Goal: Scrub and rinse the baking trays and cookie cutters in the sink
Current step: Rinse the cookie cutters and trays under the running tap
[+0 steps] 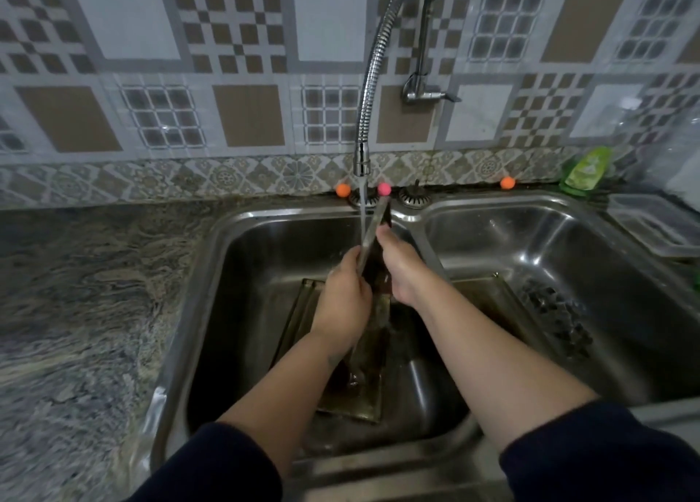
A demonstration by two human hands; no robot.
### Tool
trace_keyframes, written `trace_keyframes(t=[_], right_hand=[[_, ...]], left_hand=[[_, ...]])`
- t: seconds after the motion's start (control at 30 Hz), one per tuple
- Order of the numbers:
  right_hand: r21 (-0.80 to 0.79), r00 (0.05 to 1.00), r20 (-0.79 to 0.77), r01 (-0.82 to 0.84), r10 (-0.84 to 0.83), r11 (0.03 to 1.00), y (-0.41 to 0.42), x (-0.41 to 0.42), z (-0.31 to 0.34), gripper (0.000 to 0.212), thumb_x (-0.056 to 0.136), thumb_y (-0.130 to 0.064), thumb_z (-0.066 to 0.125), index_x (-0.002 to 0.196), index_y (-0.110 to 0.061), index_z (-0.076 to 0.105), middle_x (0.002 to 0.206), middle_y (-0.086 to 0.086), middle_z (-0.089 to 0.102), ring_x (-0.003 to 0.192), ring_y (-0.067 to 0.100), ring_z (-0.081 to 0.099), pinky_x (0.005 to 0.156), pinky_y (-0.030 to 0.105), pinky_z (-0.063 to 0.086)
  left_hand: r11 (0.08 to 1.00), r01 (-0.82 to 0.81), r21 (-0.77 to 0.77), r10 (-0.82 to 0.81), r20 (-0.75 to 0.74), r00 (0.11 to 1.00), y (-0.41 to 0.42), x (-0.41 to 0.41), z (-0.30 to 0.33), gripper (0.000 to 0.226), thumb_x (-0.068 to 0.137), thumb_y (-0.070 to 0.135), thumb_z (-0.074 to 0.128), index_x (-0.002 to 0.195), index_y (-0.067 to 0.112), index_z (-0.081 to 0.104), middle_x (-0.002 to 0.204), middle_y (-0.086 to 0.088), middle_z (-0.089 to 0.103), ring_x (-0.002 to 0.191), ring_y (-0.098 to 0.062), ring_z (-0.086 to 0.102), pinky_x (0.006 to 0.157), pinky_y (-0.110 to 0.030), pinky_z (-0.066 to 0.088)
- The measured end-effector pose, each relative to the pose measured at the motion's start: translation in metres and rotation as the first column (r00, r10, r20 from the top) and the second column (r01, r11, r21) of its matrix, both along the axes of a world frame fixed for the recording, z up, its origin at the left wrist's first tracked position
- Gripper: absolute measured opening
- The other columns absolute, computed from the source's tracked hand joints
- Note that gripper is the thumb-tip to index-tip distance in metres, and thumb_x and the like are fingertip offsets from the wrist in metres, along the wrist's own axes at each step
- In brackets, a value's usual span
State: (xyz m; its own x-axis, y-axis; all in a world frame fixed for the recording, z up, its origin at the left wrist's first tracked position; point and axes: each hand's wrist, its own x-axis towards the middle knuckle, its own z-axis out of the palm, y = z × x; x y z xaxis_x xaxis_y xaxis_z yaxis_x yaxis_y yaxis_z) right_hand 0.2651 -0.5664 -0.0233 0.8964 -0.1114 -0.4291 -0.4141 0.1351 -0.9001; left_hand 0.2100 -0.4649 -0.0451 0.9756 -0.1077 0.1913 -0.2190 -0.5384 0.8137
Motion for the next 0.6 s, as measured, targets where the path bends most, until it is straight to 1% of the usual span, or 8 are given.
trace_keyframes(t=[0.1, 0.13, 0.17, 0.27, 0.33, 0.37, 0.47, 0.6], right_hand=[[0.090, 0.991, 0.065, 0.114, -0.120, 0.989, -0.006, 0.003, 0.025, 0.040, 0.100, -0.041, 0.042, 0.135, -0.022, 0.045, 0.104, 0.005, 0.061, 0.092, 0.024, 0.061, 0.084, 0.043, 0.053], [0.088, 0.987, 0.081, 0.132, -0.140, 0.987, -0.007, 0.003, 0.032, 0.036, 0.101, -0.037, 0.042, 0.133, -0.020, 0.044, 0.096, 0.003, 0.057, 0.087, 0.022, 0.059, 0.080, 0.042, 0.053], [0.090, 0.985, 0.093, 0.139, -0.148, 0.986, -0.008, 0.003, 0.035, 0.035, 0.102, -0.033, 0.042, 0.134, -0.019, 0.043, 0.095, 0.003, 0.054, 0.091, 0.022, 0.056, 0.084, 0.043, 0.052], [0.234, 0.986, 0.122, 0.079, -0.110, 0.969, -0.007, -0.002, 0.043, 0.031, 0.103, -0.022, 0.040, 0.134, -0.025, 0.044, 0.111, 0.008, 0.058, 0.104, 0.027, 0.057, 0.093, 0.048, 0.049], [0.278, 0.987, 0.147, 0.019, -0.062, 0.960, -0.005, -0.009, 0.044, 0.026, 0.103, -0.021, 0.040, 0.128, -0.027, 0.046, 0.114, 0.013, 0.061, 0.110, 0.032, 0.061, 0.094, 0.051, 0.049], [0.278, 0.986, 0.161, -0.014, -0.033, 0.960, -0.003, -0.013, 0.043, 0.019, 0.103, -0.021, 0.040, 0.119, -0.029, 0.048, 0.111, 0.012, 0.064, 0.109, 0.032, 0.062, 0.092, 0.049, 0.050], [0.269, 0.982, 0.185, -0.097, 0.047, 0.958, -0.002, -0.024, 0.031, 0.018, 0.103, -0.023, 0.039, 0.107, -0.025, 0.056, 0.113, 0.006, 0.068, 0.099, 0.020, 0.066, 0.082, 0.038, 0.053], [0.358, 0.968, 0.247, -0.122, 0.032, 0.926, -0.014, -0.028, 0.014, 0.032, 0.104, -0.016, 0.034, 0.131, -0.021, 0.051, 0.128, 0.009, 0.062, 0.117, 0.021, 0.060, 0.103, 0.041, 0.044]], left_hand=[[0.995, 0.049, 0.081, -0.058, 0.121, 0.991, -0.004, -0.010, 0.001, 0.055, 0.096, 0.009, 0.046, 0.147, 0.023, 0.033, 0.138, 0.002, 0.053, 0.119, -0.009, 0.055, 0.096, -0.026, 0.047], [0.995, 0.049, 0.085, -0.060, 0.143, 0.988, -0.005, -0.012, 0.000, 0.054, 0.097, 0.011, 0.045, 0.148, 0.024, 0.032, 0.140, 0.002, 0.052, 0.121, -0.012, 0.054, 0.099, -0.031, 0.048], [0.996, 0.046, 0.077, -0.058, 0.158, 0.986, -0.006, -0.013, -0.002, 0.053, 0.097, 0.013, 0.045, 0.148, 0.024, 0.032, 0.141, 0.001, 0.051, 0.122, -0.014, 0.054, 0.100, -0.034, 0.048], [0.996, 0.080, -0.038, -0.075, 0.111, 0.991, -0.009, -0.009, -0.004, 0.049, 0.102, 0.027, 0.040, 0.150, 0.023, 0.029, 0.149, 0.003, 0.043, 0.133, -0.013, 0.044, 0.109, -0.031, 0.038], [0.981, 0.097, -0.165, -0.090, 0.046, 0.995, -0.013, -0.001, -0.002, 0.049, 0.104, 0.034, 0.028, 0.152, 0.023, 0.024, 0.157, 0.005, 0.026, 0.145, -0.009, 0.022, 0.119, -0.028, 0.019], [0.978, 0.091, -0.186, -0.087, 0.033, 0.996, -0.015, 0.006, 0.000, 0.049, 0.105, 0.036, 0.023, 0.152, 0.024, 0.020, 0.160, 0.006, 0.017, 0.147, -0.008, 0.011, 0.121, -0.031, 0.011], [0.995, 0.030, -0.093, -0.032, -0.020, 0.999, -0.017, 0.033, 0.009, 0.048, 0.103, 0.044, 0.011, 0.151, 0.039, 0.008, 0.161, 0.014, -0.006, 0.147, -0.007, -0.011, 0.119, -0.049, -0.008], [0.998, -0.065, 0.029, 0.066, -0.039, 0.997, -0.012, 0.062, 0.014, 0.048, 0.104, 0.043, 0.011, 0.152, 0.042, 0.003, 0.161, 0.014, -0.009, 0.147, -0.009, -0.013, 0.117, -0.052, -0.010]])
